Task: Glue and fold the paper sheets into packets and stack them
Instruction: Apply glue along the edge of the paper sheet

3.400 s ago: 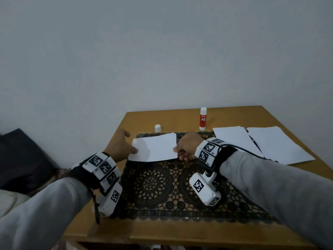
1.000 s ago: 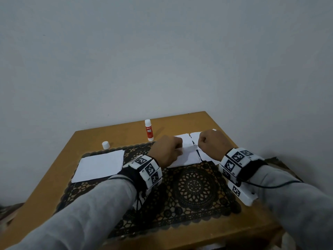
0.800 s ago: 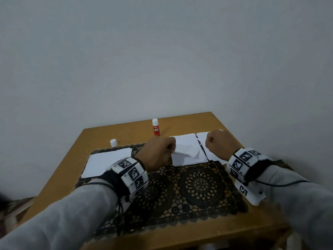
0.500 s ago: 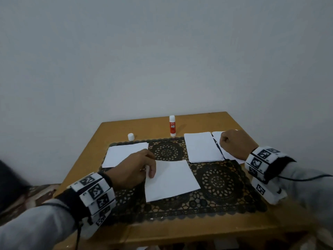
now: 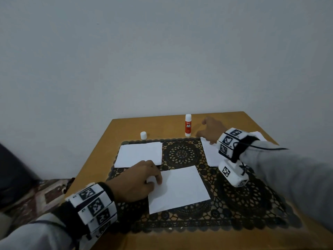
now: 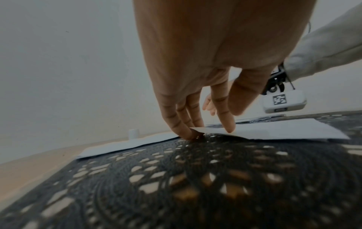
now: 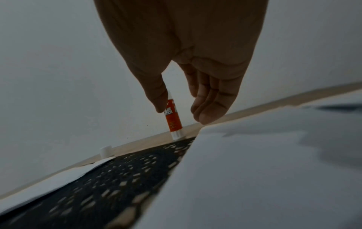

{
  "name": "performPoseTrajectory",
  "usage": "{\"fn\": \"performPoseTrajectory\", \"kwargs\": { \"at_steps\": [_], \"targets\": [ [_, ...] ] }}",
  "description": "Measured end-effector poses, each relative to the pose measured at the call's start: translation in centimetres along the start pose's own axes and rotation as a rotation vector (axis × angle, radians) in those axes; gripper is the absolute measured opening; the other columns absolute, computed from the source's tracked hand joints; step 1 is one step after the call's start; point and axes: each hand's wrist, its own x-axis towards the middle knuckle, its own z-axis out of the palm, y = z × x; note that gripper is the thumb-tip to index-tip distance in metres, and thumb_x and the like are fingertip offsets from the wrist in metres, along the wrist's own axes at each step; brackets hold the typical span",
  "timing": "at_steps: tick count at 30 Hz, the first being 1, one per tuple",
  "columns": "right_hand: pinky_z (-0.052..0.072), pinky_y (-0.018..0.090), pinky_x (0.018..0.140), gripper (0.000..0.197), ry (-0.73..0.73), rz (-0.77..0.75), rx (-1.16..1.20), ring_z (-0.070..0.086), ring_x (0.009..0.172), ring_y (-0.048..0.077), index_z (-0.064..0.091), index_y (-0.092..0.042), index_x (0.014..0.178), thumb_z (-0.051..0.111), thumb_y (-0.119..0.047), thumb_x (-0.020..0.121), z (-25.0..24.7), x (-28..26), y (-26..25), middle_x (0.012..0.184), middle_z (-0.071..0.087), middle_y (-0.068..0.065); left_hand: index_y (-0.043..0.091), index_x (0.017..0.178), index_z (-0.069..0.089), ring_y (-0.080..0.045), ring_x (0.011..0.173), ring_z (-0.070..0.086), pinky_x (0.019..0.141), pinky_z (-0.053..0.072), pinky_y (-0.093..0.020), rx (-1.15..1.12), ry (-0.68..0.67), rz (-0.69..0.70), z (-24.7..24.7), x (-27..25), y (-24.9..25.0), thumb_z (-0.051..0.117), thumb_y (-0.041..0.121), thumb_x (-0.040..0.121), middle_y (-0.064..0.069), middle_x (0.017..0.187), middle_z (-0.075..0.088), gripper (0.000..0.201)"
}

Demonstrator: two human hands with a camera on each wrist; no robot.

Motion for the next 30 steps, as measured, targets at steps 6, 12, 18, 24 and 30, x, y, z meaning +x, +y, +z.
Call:
{"fn": "performPoseTrajectory", "kwargs": {
  "at_steps": [6, 12, 18, 24, 30],
  "targets": [
    [0.051, 0.040, 0.090, 0.068, 0.032, 0.001, 0.057, 0.059, 0.101, 0.024, 0.043, -0.012, 0.137, 0.074, -0.035, 0.081, 1.9, 2.2, -1.9, 0.129, 0.056, 0.008, 0.033, 0.112, 0.057, -0.010, 0.111, 0.039, 0.095, 0.039, -0.031, 0.091, -0.001, 0.025, 0.5, 0.3, 0.4, 0.065, 0.028, 0.084, 0.012, 0.124, 0.044, 0.029],
    [0.052, 0.035, 0.080, 0.035, 0.024, -0.055, -0.023, 0.064, 0.093, 0.026, 0.061, -0.008, 0.114, 0.069, -0.025, 0.085, 2.8, 2.6, -3.2, 0.108, 0.067, 0.008, 0.033, 0.114, 0.056, -0.009, 0.113, 0.037, 0.097, 0.039, -0.032, 0.090, 0.021, 0.059, 0.8, 0.1, 0.7, 0.063, 0.024, 0.084, 0.014, 0.128, 0.043, 0.032],
    [0.038, 0.024, 0.056, 0.029, 0.070, -0.139, -0.058, 0.053, 0.068, 0.017, 0.049, -0.017, 0.064, 0.066, -0.031, 0.083, 2.3, 1.3, -3.1, 0.071, 0.057, 0.001, 0.032, 0.121, 0.052, -0.010, 0.119, 0.036, 0.102, 0.036, -0.029, 0.116, -0.002, 0.046, 0.9, -0.4, 1.3, 0.061, 0.028, 0.087, 0.012, 0.134, 0.041, 0.035],
    [0.059, 0.039, 0.065, 0.016, -0.082, -0.173, 0.110, 0.070, 0.069, 0.030, 0.059, -0.007, 0.082, 0.065, -0.021, 0.088, -0.1, -2.5, -2.3, 0.081, 0.070, 0.015, 0.027, 0.131, 0.047, -0.015, 0.129, 0.032, 0.109, 0.030, -0.031, 0.203, -0.034, 0.017, 1.0, -1.2, 2.6, 0.060, 0.032, 0.089, 0.005, 0.142, 0.035, 0.045],
    [0.051, 0.030, 0.051, 0.025, -0.189, -0.385, 0.025, 0.059, 0.053, 0.017, 0.068, -0.006, 0.090, 0.072, -0.029, 0.083, -1.5, -6.3, -1.6, 0.071, 0.061, 0.006, 0.030, 0.138, 0.043, -0.014, 0.133, 0.030, 0.113, 0.027, -0.031, 0.190, -0.113, -0.002, 1.0, -1.9, 3.7, 0.060, 0.038, 0.089, 0.005, 0.145, 0.033, 0.052]
  ]
}}
